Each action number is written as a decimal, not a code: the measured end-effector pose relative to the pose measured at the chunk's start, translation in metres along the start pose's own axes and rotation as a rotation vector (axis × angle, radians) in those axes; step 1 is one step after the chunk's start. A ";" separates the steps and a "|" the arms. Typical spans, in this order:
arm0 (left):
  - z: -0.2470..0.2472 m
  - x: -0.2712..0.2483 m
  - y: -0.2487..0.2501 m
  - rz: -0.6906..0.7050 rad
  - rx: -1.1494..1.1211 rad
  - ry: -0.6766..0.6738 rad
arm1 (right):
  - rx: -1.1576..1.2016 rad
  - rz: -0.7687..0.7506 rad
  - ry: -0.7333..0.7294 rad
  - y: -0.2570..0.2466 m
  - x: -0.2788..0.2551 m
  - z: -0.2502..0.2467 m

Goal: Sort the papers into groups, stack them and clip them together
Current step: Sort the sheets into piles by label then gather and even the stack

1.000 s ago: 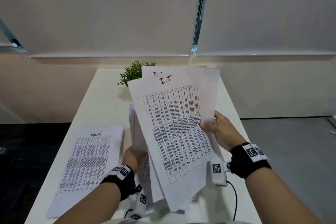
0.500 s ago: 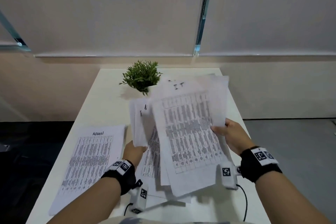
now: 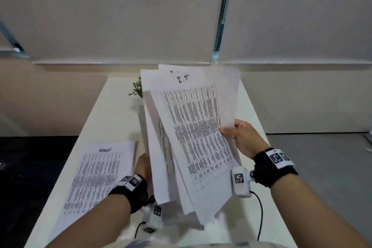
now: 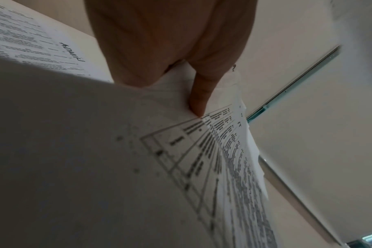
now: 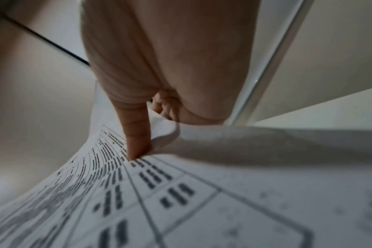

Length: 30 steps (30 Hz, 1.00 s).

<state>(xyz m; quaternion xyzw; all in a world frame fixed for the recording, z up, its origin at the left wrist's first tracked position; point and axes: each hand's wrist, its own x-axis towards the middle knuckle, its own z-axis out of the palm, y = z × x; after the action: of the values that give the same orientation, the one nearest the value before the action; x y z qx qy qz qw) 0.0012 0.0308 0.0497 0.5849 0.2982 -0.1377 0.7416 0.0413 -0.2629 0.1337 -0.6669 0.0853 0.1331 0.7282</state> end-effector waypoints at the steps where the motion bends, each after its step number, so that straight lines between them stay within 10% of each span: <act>1: 0.003 -0.005 0.006 0.065 0.050 -0.011 | -0.058 0.037 0.022 0.016 0.003 -0.006; 6: 0.011 -0.008 0.012 0.130 0.134 -0.042 | -0.353 0.127 0.155 0.068 0.002 -0.020; 15: 0.032 -0.015 0.007 0.077 0.086 -0.082 | -0.181 0.194 0.129 0.094 -0.007 -0.013; 30: 0.023 -0.001 0.026 0.243 0.091 -0.022 | -0.109 -0.068 0.209 0.063 -0.006 0.007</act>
<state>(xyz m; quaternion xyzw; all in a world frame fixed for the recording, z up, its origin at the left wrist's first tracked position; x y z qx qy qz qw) 0.0212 0.0158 0.0735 0.6481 0.2107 -0.0667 0.7288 0.0156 -0.2515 0.0769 -0.7181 0.1308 0.0424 0.6822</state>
